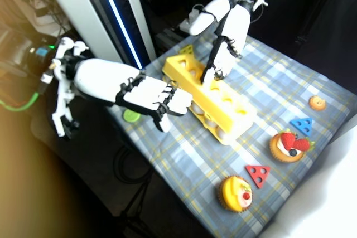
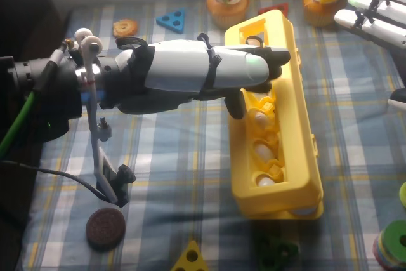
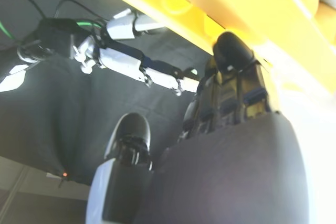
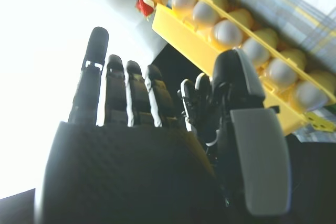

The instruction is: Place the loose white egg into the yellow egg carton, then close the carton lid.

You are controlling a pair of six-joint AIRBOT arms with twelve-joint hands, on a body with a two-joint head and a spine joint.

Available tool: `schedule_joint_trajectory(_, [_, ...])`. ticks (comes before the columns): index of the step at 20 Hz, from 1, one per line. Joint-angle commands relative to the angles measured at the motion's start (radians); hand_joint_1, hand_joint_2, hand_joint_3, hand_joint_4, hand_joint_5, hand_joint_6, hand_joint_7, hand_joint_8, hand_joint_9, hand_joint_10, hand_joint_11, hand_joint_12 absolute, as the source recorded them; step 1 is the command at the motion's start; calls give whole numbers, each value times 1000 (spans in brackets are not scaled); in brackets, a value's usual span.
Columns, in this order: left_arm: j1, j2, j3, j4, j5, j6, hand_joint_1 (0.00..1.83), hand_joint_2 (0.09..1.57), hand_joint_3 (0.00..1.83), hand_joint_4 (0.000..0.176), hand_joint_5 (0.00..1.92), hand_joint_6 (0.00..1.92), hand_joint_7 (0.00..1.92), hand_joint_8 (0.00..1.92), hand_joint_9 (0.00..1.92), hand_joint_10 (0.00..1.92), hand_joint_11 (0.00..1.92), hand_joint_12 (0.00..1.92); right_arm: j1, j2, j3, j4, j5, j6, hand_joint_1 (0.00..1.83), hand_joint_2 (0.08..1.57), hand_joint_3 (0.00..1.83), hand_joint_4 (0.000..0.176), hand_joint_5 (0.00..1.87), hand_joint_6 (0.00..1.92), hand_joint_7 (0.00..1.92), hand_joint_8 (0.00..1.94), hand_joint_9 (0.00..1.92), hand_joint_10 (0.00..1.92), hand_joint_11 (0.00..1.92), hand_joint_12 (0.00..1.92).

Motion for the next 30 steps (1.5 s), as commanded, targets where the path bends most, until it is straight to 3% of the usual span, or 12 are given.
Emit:
schedule_joint_trajectory(1, [-12, 10, -4, -33, -61, 2, 0, 1311, 0, 4, 26, 8, 51, 2, 0, 307, 0, 1279, 7, 11, 5, -10, 116, -3, 669, 1280, 0, 0, 0, 0, 0, 0, 31, 27, 0, 1408])
schedule_joint_trajectory(3, [-20, 39, -24, -62, -70, 45, 0, 1302, 0, 21, 65, 24, 75, 7, 19, 359, 0, 1475, 7, 11, 5, -9, 116, -3, 661, 1280, 0, 0, 0, 0, 0, 0, 16, 31, 0, 1359])
schedule_joint_trajectory(10, [-52, 147, -93, -131, -113, 162, 0, 1350, 6, 11, 87, 10, 69, 0, 17, 224, 0, 1040, 7, 29, -5, -7, 135, -3, 578, 1328, 8, 0, 0, 0, 0, 0, 0, 0, 0, 1045])
schedule_joint_trajectory(13, [-49, 223, -137, -227, -121, 286, 0, 1350, 2, 0, 102, 9, 51, 5, 29, 136, 0, 850, -10, 51, -25, -7, 190, -3, 539, 1331, 3, 0, 0, 0, 0, 0, 0, 0, 0, 674])
schedule_joint_trajectory(14, [-43, 242, -147, -268, -122, 334, 0, 1373, 5, 41, 69, 2, 38, 1, 13, 113, 0, 786, -19, 58, -32, -7, 210, -3, 571, 1331, 2, 0, 0, 0, 0, 0, 0, 0, 0, 505])
schedule_joint_trajectory(16, [-14, 293, -172, -410, -123, 484, 0, 1420, 7, 36, 53, 6, 28, 5, 23, 97, 0, 807, -32, 70, -44, -6, 249, -3, 650, 1335, 3, 0, 0, 0, 0, 0, 0, 0, 0, 19])
schedule_joint_trajectory(17, [4, 308, -179, -473, -132, 543, 0, 1420, 7, 36, 53, 6, 28, 5, 23, 97, 0, 807, -34, 70, -45, -4, 259, -3, 650, 1335, 3, 0, 0, 0, 0, 0, 0, 0, 0, 19])
schedule_joint_trajectory(18, [43, 330, -189, -590, -164, 640, 5, 1422, 1, 0, 82, 16, 172, 43, 136, 150, 0, 1091, -36, 70, -46, 1, 273, -3, 696, 1340, 5, 0, 0, 0, 0, 0, 0, 0, 0, 0])
schedule_joint_trajectory(21, [104, 363, -212, -800, -249, 822, 18, 1416, 0, 0, 30, 1, 96, 1, 64, 88, 0, 1020, -47, 68, -48, 11, 301, -3, 696, 1318, 0, 3, 0, 0, 0, 0, 0, 0, 0, 0])
schedule_joint_trajectory(25, [174, 388, -253, -1012, -387, 1037, 105, 1414, 1, 0, 21, 12, 8, 3, 0, 1, 0, 301, -79, 57, -50, 39, 391, -3, 673, 1302, 0, 26, 0, 0, 0, 0, 0, 0, 0, 0])
schedule_joint_trajectory(28, [207, 401, -272, -1102, -452, 1139, 45, 1399, 0, 63, 0, 0, 0, 0, 0, 0, 0, 1, -100, 53, -51, 64, 467, -3, 650, 1299, 0, 16, 0, 0, 0, 0, 0, 0, 0, 0])
schedule_joint_trajectory(30, [210, 414, -295, -1133, -462, 1227, 143, 1389, 0, 61, 0, 0, 0, 0, 0, 0, 5, 8, -109, 54, -53, 71, 496, -3, 594, 1276, 0, 74, 0, 0, 0, 0, 0, 0, 0, 0])
